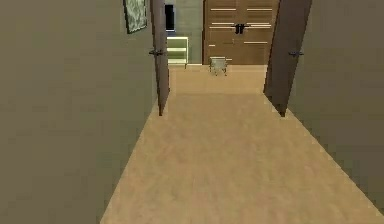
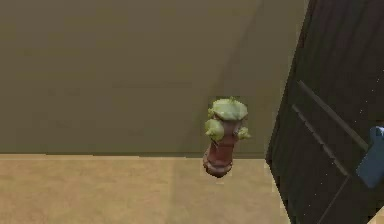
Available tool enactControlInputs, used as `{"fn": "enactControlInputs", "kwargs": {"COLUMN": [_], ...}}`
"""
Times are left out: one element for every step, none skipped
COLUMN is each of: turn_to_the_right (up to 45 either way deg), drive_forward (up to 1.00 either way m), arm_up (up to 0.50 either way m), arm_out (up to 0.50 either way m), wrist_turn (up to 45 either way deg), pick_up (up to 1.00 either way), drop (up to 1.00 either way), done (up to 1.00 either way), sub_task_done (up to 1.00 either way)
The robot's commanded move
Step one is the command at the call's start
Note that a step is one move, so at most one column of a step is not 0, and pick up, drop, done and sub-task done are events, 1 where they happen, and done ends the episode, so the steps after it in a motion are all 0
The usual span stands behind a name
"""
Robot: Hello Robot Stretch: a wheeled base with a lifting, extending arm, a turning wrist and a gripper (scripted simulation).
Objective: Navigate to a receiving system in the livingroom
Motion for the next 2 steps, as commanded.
{"fn": "enactControlInputs", "kwargs": {"turn_to_the_right": [0.0, 3.0], "drive_forward": [1.0, 0.0], "arm_up": [0.0, 0.0], "arm_out": [0.0, 0.0], "wrist_turn": [0.0, 0.0], "pick_up": [0.0, 0.0], "drop": [0.0, 0.0], "done": [0.0, 0.0], "sub_task_done": [0.0, 0.0]}}
